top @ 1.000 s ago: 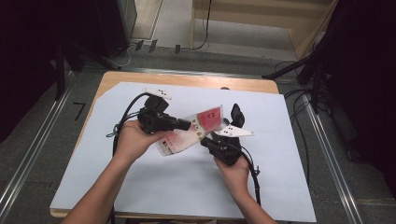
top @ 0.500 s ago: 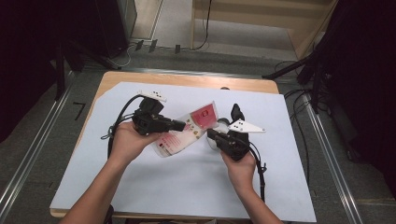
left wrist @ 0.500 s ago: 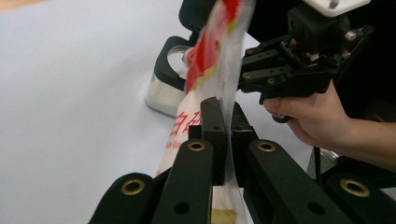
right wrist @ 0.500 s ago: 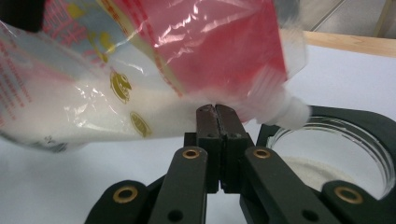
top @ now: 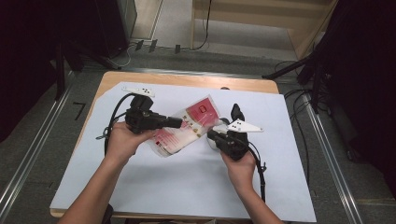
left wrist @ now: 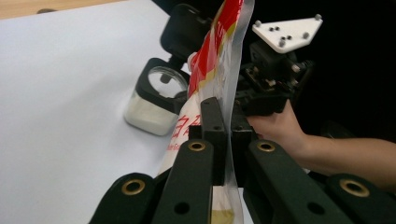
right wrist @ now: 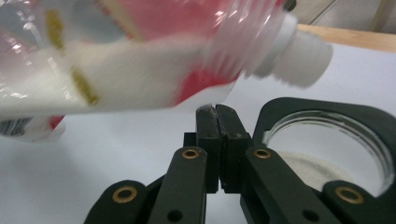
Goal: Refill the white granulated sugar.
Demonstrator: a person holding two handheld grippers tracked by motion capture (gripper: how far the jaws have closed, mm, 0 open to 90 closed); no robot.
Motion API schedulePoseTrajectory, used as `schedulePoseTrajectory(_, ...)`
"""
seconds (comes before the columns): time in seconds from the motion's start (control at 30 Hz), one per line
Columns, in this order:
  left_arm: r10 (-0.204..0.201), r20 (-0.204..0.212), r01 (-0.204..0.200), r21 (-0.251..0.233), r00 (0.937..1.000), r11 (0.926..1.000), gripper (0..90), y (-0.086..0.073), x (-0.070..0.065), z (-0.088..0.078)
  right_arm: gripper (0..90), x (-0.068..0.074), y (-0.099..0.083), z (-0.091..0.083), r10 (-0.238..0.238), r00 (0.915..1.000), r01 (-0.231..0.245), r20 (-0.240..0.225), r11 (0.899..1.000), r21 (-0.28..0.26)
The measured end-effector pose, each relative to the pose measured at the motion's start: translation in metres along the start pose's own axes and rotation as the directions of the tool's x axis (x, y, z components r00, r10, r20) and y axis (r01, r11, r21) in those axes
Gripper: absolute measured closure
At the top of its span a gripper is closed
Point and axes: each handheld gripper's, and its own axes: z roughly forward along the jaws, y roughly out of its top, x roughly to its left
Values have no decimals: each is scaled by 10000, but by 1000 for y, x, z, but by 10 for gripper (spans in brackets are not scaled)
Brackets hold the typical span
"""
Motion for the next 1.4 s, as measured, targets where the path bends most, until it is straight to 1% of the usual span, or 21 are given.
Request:
schedulePoseTrajectory(0.07,118,3,-118,68,9999,9999,900,-1,-1,1,894,-1,1,-1,93,9999,-93,81,10000,-7)
schedulePoseTrajectory(0.1,158,87,-159,125,9998,9998,900,-1,-1,1,895,-3,1,-2,112,9999,-112,105,9999,-61)
schedulePoseTrajectory(0.17,180,53,-181,132,9998,9997,900,-2,-2,2,899,-4,2,-3,171,9998,-170,121,9998,-98)
schedulePoseTrajectory(0.3,240,170,-245,299,9996,9993,900,-6,0,4,900,-6,5,-6,212,9995,-208,241,9997,-163)
schedulePoseTrajectory(0.37,299,0,-298,473,9996,9984,900,-7,1,5,900,-7,6,-8,241,9993,-236,289,9996,-153)
schedulePoseTrajectory(0.47,573,-339,-546,767,9978,9956,900,-9,0,7,900,-9,8,-9,234,9991,-226,347,9995,-223)
schedulePoseTrajectory(0.57,777,-333,-744,921,9964,9930,900,-10,-1,10,900,-11,11,-13,296,9989,-283,359,9990,-356)
schedulePoseTrajectory(0.63,1001,-546,-930,1190,9935,9885,897,-11,-2,14,900,-12,11,-14,284,9989,-268,383,9988,-421)
schedulePoseTrajectory(0.7,1100,-569,-1018,1307,9923,9862,890,-12,-3,17,900,-12,12,-15,379,9984,-361,422,9984,-425)
schedulePoseTrajectory(0.77,1152,-550,-1073,1299,9918,9857,890,-13,-4,19,900,-13,12,-16,564,9976,-545,396,9974,-479)
schedulePoseTrajectory(0.83,1270,-605,-1183,1307,9901,9843,887,-13,-5,21,900,-14,13,-18,597,9974,-573,406,9968,-565)
schedulePoseTrajectory(0.87,1287,-548,-1200,1388,9902,9830,886,-13,-4,22,900,-15,14,-20,529,9977,-504,422,9971,-575)
schedulePoseTrajectory(0.97,1287,-557,-1196,1435,9901,9824,878,-15,-3,25,900,-13,18,-22,453,9980,-422,449,9969,-666)
schedulePoseTrajectory(1.03,1367,-671,-1252,1523,9883,9804,877,-15,-2,26,900,-11,20,-23,281,9981,-242,549,9973,-693)
schedulePoseTrajectory(1.13,1383,-557,-1287,1498,9888,9803,876,-16,-3,28,900,-11,21,-24,320,9981,-284,522,9973,-680)
schedulePoseTrajectory(1.2,1548,-666,-1436,1486,9857,9784,873,-16,-4,28,900,-11,20,-23,305,9983,-273,498,9976,-642)
schedulePoseTrajectory(1.27,1474,-473,-1399,1345,9879,9810,870,-15,-4,28,900,-9,21,-23,221,9991,-202,375,9985,-508)
schedulePoseTrajectory(1.3,1545,-508,-1463,1376,9867,9796,872,-16,-5,29,900,-7,21,-21,97,9995,-83,305,9990,-430)
schedulePoseTrajectory(1.33,1535,-460,-1450,1519,9871,9777,881,-15,-5,30,900,-4,21,-20,-116,9994,127,328,9993,-345)
schedulePoseTrajectory(1.37,1552,-580,-1443,1595,9862,9766,896,-16,-5,31,900,-1,21,-19,-287,9987,299,412,9992,-276)
schedulePoseTrajectory(1.4,1429,-539,-1331,1550,9883,9789,900,-16,-5,30,900,2,21,-18,-498,9966,509,651,9986,-153)
